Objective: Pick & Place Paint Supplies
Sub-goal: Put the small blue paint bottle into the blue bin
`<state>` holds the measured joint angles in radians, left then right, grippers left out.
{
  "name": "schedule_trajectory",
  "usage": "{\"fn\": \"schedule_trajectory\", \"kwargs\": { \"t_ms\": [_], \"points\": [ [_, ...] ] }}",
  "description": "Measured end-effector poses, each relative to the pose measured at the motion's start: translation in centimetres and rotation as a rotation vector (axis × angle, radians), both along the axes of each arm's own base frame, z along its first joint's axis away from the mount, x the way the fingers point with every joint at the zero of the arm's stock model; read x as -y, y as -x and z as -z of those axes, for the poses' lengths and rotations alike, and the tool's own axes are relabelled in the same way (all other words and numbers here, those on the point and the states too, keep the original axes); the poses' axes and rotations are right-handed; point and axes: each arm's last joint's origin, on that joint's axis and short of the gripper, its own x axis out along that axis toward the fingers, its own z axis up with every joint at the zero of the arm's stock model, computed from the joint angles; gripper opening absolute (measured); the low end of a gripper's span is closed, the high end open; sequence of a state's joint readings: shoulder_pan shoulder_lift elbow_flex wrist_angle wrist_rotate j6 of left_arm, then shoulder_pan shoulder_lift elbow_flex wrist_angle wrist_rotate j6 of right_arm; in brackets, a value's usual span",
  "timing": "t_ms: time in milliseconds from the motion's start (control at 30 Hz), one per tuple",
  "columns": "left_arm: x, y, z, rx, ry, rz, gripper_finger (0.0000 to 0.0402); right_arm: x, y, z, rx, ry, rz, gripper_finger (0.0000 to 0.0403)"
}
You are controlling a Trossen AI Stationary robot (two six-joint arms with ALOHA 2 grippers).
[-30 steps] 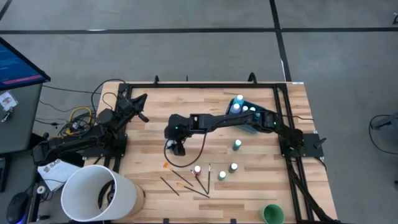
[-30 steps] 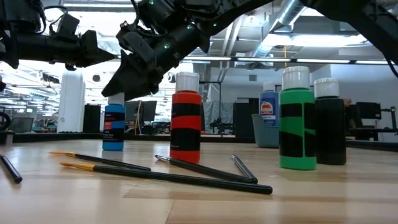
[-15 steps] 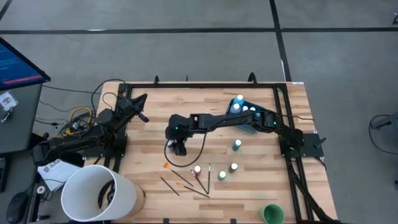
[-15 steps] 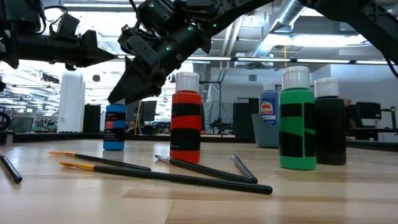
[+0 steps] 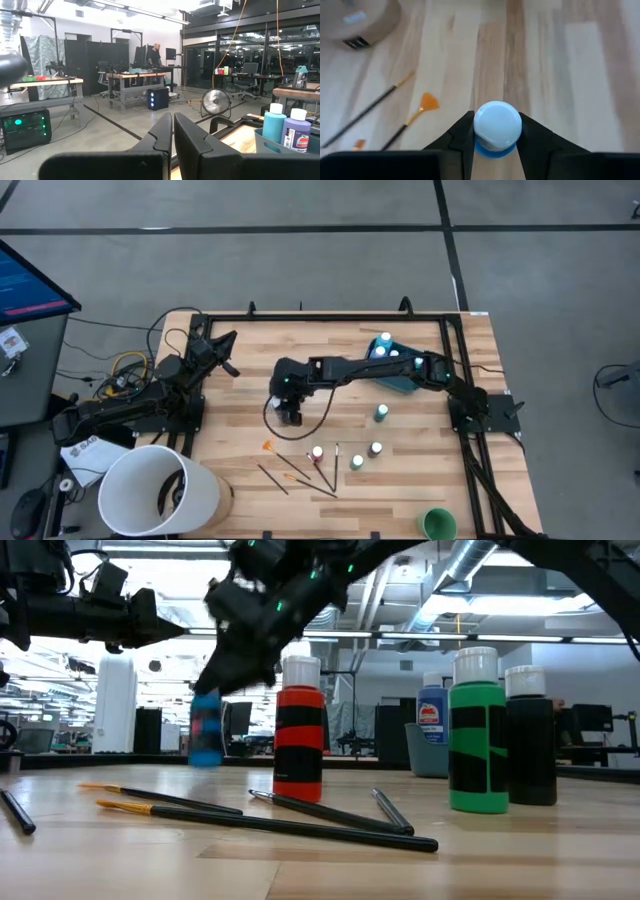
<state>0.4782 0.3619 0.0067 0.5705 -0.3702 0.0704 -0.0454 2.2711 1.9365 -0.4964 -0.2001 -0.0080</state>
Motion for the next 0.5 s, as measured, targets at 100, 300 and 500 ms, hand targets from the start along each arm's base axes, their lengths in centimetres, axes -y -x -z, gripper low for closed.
{"fn": "schedule_trajectory", "kwargs": {
  "t_ms": [100,300,500],
  "points": [
    [0.0,0.0,0.0,0.0,0.0,0.0,0.0008,0.2,2.0,-3.2,-0.043,0.012,-0.005,0.0108],
    [0.0,0.0,0.0,0.001,0.0,0.0,0.0008,0.2,8.7,-9.3,-0.143,0.159,0.116,0.0108],
    [0.0,0.0,0.0,0.004,-0.002,0.0,0.0008,0.5,17.5,-12.8,-0.115,0.217,0.399,0.0108]
  ]
}}
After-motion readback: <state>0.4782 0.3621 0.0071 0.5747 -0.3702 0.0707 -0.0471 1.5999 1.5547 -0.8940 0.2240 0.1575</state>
